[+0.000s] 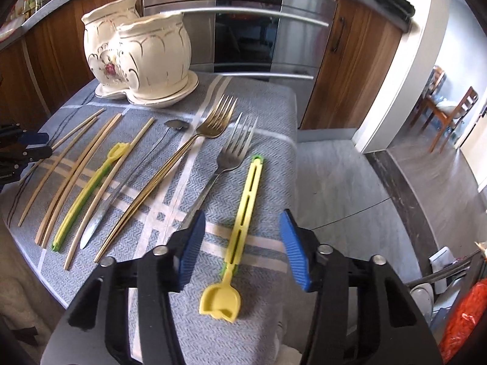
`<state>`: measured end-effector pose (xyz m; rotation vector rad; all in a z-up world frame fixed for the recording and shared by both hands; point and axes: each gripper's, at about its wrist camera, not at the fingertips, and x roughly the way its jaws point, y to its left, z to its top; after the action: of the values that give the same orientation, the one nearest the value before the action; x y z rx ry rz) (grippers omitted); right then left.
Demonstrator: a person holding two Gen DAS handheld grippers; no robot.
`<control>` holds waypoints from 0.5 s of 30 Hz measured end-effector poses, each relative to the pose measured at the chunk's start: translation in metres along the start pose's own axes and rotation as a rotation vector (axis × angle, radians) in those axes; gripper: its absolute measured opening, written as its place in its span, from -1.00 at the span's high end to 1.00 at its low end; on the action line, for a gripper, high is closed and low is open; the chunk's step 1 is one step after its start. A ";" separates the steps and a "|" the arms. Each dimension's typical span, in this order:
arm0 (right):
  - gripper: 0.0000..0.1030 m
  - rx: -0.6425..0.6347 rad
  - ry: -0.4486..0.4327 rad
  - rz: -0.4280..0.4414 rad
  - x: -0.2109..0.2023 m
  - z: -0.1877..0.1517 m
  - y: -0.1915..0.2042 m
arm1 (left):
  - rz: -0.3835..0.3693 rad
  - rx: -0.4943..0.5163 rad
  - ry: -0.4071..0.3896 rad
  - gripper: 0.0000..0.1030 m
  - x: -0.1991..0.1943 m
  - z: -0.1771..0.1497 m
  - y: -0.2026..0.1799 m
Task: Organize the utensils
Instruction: 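Grasp a chopstick with the left tool while the right tool grasps the yellow-green utensil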
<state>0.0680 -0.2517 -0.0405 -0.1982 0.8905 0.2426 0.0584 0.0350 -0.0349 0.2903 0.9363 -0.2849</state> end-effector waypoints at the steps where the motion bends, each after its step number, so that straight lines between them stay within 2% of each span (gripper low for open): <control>1: 0.21 0.000 0.007 -0.001 0.003 0.001 0.001 | -0.014 -0.010 0.001 0.30 0.001 0.001 0.001; 4: 0.35 0.005 0.021 0.007 0.009 0.004 0.001 | -0.069 -0.046 0.006 0.40 0.005 0.006 0.006; 7: 0.42 0.013 0.021 0.016 0.010 0.007 -0.001 | -0.069 -0.030 0.008 0.45 0.008 0.010 0.004; 11: 0.74 0.018 0.020 0.030 0.012 0.010 -0.003 | -0.064 -0.030 0.006 0.82 0.012 0.016 0.004; 13: 0.78 0.026 0.014 0.033 0.013 0.011 -0.003 | -0.057 -0.028 -0.001 0.91 0.014 0.017 0.004; 15: 0.80 0.031 0.004 0.029 0.015 0.010 -0.003 | -0.051 -0.023 -0.008 0.91 0.014 0.017 0.003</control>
<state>0.0851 -0.2502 -0.0460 -0.1575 0.9009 0.2555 0.0802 0.0304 -0.0362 0.2440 0.9396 -0.3221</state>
